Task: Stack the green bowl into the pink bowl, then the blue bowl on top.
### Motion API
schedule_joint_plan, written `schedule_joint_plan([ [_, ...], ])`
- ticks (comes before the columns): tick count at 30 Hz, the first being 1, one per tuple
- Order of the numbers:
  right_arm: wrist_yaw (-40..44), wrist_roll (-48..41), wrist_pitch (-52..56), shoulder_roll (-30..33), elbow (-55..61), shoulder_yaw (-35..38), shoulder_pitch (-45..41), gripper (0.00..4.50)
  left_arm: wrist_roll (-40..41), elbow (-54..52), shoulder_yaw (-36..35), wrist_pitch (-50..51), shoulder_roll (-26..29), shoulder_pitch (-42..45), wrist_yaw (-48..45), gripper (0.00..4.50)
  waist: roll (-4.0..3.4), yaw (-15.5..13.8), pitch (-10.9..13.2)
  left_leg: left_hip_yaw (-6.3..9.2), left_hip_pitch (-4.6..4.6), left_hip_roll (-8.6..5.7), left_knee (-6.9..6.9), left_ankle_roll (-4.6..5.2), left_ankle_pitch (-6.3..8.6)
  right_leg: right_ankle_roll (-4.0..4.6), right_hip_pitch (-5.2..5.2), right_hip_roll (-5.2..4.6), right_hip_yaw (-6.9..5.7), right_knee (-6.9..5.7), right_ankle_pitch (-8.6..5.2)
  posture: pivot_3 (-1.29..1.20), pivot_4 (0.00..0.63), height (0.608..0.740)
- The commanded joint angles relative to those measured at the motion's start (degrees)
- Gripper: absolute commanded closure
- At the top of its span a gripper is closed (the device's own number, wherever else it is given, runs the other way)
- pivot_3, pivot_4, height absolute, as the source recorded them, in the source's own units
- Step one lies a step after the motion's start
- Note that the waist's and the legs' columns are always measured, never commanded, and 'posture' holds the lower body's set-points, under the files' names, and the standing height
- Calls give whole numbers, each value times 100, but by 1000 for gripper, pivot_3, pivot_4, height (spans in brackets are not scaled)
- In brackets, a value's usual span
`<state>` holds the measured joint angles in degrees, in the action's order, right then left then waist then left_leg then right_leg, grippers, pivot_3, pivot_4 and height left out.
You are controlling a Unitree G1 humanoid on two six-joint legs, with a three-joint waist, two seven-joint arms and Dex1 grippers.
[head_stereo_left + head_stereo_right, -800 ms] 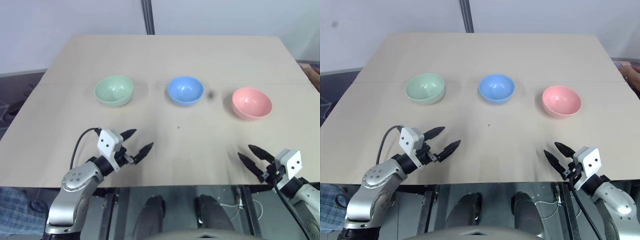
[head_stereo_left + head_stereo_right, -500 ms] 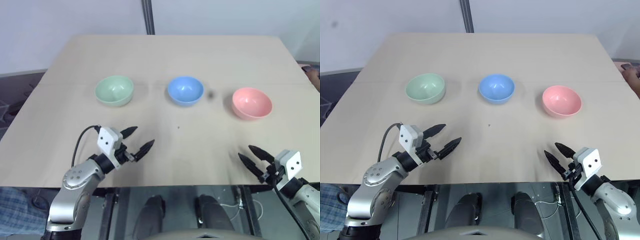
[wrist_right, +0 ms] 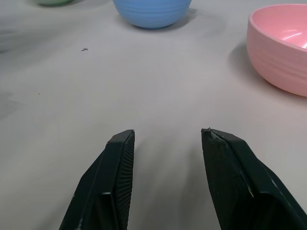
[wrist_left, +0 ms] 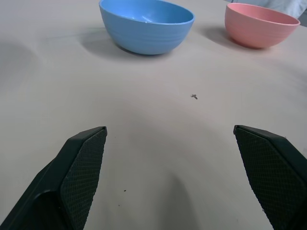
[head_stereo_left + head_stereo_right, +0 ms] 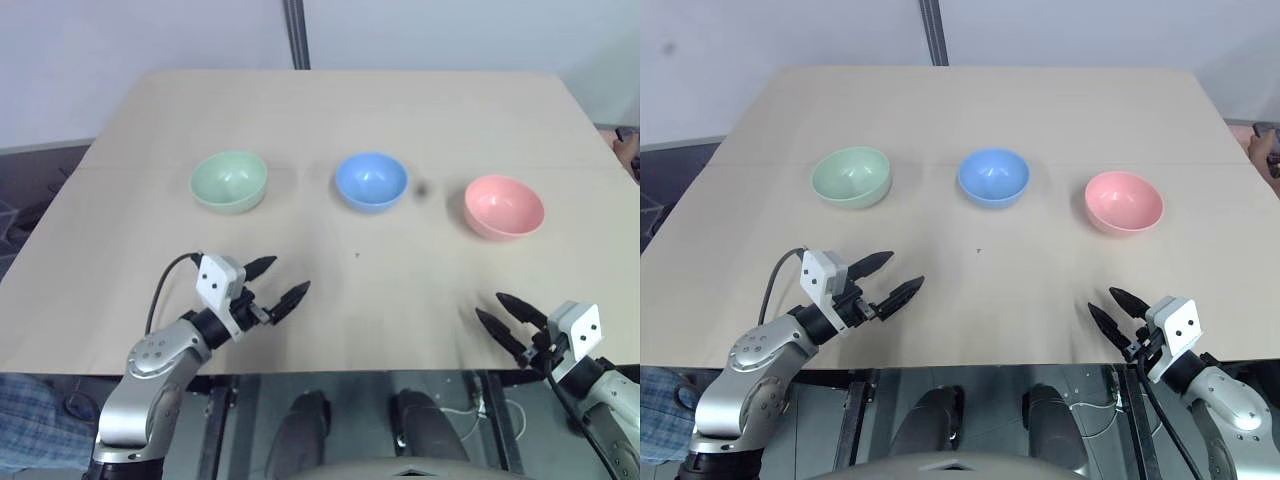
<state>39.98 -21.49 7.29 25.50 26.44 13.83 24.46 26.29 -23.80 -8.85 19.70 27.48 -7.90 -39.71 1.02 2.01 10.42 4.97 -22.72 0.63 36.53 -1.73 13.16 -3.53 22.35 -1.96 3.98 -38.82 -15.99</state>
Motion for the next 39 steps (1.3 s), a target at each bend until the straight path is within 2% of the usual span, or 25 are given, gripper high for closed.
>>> schedule_joint_plan([
  [1,20,-115,-26,61,96,38,-22,2189,163,-268,-18,-56,41,15,-70,0,0,0,0,0,0,0,0,0,0,0,0,0,0,0,0,0,150,740],
  [3,14,-148,36,75,102,48,-28,2189,212,-273,-34,-29,34,16,-60,0,0,0,0,0,0,0,0,0,0,0,0,0,0,0,0,0,150,740],
  [4,-14,-143,48,78,103,69,-44,1766,155,-269,-41,-82,20,32,-4,0,0,0,0,0,0,0,0,0,0,0,0,0,0,0,0,0,150,740],
  [6,-45,-170,187,132,128,85,-58,1403,208,-264,-58,-94,-18,66,22,0,0,0,0,0,0,0,0,0,0,0,0,0,0,0,0,0,150,740],
  [9,-75,-19,186,228,198,13,-79,43,279,-229,-27,-124,-12,110,-95,0,1,-2,-1,0,0,0,2,0,0,0,-1,0,0,0,0,0,150,740],
  [13,-429,205,649,374,395,-51,-257,43,520,-235,-38,-122,-6,176,-289,0,0,9,-1,0,0,0,2,0,0,0,-1,0,0,0,0,0,150,740],
  [17,-743,279,1618,719,478,-136,-797,43,747,-260,-16,-225,125,305,-732,0,0,3,-2,0,1,-1,6,0,0,0,-2,1,0,-2,1,0,150,740],
  [21,-982,-14,2126,890,591,133,-1939,43,1129,-316,-62,-132,209,633,-1017,0,-1,11,-2,0,1,0,11,0,0,0,-4,3,0,-3,1,0,150,740],
  [27,-1170,186,3073,1500,238,-17,-3165,43,1509,-326,88,48,444,986,-1507,0,-1,6,0,3,-5,-3,12,1,0,-1,-6,1,-4,0,1,0,150,740],
  [32,-1262,585,4063,2014,-233,-653,-3773,43,1496,-207,130,-169,363,1139,-1705,0,1,2,-1,7,-7,-3,7,1,0,0,-6,0,-9,4,1,0,150,740],
  [35,-1026,839,4441,2333,-520,-1324,-4213,43,1538,-137,136,-239,293,1195,-1791,0,-1,16,0,3,-5,-4,9,1,0,0,-5,-1,-6,2,2,0,150,740],
  [39,-950,1119,4892,2405,-1094,-2021,-4854,43,1657,-85,66,-306,268,1160,-1958,0,-2,41,0,2,-3,-1,9,1,0,0,-4,2,-4,1,2,0,150,740],
])
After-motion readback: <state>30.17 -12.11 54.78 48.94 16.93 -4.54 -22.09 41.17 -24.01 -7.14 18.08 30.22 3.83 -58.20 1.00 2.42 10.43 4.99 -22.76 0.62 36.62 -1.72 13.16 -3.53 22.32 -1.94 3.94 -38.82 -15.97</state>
